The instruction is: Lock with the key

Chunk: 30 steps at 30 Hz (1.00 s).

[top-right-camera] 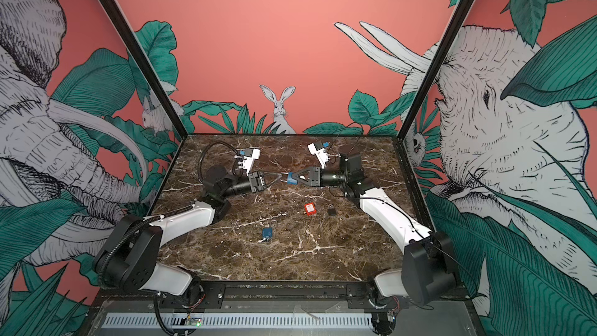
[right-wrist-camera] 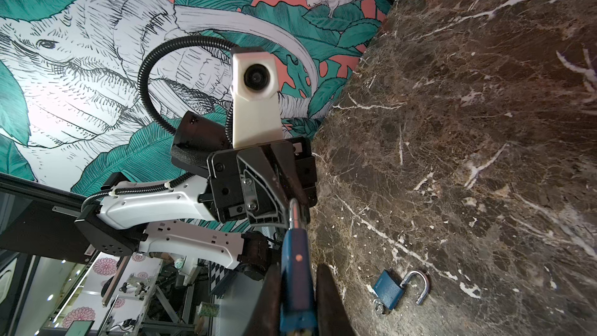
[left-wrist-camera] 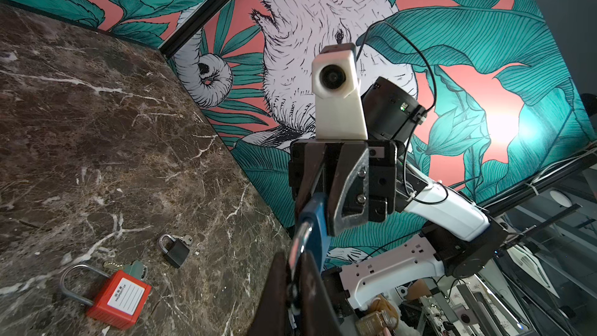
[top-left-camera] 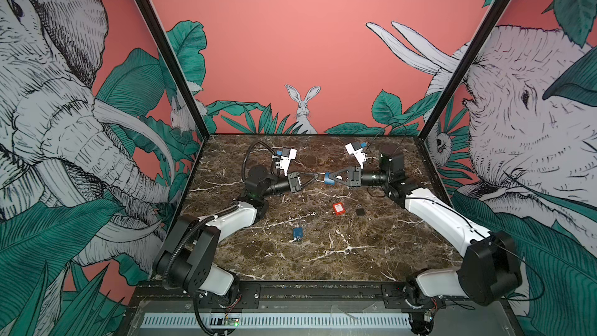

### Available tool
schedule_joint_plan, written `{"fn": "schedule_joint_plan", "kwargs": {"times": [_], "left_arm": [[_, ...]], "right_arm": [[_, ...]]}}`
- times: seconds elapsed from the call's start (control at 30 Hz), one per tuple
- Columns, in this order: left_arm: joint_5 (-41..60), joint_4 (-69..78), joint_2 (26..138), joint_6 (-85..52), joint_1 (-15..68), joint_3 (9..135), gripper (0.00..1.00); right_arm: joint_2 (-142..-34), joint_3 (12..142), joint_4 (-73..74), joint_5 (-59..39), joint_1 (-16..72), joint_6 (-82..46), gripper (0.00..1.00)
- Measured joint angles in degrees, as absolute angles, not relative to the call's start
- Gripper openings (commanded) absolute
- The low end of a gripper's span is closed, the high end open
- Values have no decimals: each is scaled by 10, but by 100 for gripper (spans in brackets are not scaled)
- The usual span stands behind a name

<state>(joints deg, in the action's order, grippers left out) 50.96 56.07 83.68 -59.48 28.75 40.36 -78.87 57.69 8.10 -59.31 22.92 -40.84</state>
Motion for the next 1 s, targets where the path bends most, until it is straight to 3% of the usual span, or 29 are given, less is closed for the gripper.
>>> {"fn": "schedule_joint_plan", "kwargs": {"times": [0.67, 0.77, 0.9, 1.0], "left_arm": [[442, 533, 837, -574, 291, 399, 0], [437, 535, 833, -574, 291, 385, 0], [445, 540, 832, -574, 291, 380, 0], [454, 545, 833, -575, 292, 380, 0]], "right_arm": [[-832, 578, 165, -543, 249, -445, 1], [-832, 569, 167, -542, 249, -457, 20], [-835, 558, 171, -535, 249, -477, 28], [-836, 556, 176, -536, 254, -487, 29]]}}
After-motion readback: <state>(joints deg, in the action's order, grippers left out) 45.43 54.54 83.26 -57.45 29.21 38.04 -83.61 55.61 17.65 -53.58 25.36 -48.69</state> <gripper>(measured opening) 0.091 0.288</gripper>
